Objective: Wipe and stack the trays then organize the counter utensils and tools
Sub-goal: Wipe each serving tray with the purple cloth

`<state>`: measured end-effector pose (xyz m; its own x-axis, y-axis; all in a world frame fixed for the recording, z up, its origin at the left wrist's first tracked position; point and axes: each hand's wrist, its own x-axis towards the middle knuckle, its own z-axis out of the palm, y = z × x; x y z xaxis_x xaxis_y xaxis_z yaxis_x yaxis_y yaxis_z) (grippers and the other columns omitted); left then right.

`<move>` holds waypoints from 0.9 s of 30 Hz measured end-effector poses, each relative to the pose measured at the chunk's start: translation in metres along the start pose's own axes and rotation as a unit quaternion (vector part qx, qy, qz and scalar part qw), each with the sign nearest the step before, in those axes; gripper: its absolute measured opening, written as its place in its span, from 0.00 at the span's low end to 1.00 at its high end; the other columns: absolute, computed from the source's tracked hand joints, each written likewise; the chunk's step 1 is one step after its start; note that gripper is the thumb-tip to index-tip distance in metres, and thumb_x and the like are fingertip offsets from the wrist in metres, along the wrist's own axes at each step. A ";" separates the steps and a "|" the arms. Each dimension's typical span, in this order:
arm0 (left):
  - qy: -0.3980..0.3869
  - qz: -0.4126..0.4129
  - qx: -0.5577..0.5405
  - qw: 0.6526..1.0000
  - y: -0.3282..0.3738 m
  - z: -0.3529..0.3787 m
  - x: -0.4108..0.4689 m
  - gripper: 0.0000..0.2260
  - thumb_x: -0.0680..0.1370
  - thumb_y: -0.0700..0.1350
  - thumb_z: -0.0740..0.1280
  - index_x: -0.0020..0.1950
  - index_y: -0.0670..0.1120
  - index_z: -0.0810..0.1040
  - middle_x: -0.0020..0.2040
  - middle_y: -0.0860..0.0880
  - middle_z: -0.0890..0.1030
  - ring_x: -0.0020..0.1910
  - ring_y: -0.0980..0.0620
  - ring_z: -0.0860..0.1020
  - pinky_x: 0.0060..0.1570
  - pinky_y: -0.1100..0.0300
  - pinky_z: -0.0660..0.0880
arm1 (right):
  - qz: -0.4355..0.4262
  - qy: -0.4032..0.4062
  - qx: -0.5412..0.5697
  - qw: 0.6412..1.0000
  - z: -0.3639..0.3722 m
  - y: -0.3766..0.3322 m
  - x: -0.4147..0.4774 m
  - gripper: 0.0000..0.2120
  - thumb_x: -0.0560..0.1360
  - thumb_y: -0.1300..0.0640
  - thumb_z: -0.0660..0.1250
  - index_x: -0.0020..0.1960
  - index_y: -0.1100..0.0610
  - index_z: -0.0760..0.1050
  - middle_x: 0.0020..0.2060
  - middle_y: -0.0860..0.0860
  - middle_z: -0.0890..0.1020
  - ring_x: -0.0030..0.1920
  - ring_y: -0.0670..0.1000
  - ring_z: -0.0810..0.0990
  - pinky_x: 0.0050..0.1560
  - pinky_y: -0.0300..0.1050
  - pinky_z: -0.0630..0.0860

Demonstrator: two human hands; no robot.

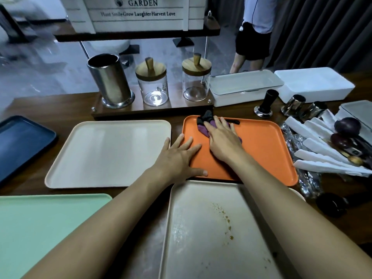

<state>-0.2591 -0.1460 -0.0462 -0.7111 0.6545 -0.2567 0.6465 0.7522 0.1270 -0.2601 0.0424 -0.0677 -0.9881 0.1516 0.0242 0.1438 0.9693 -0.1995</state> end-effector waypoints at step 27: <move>0.005 0.012 0.010 1.000 -0.004 0.005 0.003 0.44 0.73 0.76 0.57 0.83 0.57 0.49 0.84 0.49 0.48 0.82 0.46 0.40 0.78 0.38 0.41 | 0.050 0.021 0.039 0.998 -0.001 -0.004 -0.073 0.25 0.84 0.56 0.53 0.80 0.47 0.59 0.81 0.53 0.54 0.81 0.56 0.49 0.80 0.56 0.47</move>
<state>-0.2621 -0.1475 -0.0520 -0.6980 0.6731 -0.2445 0.6685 0.7348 0.1146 -0.1885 0.0275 -0.0680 -0.9657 0.2566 0.0401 0.2359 0.9312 -0.2779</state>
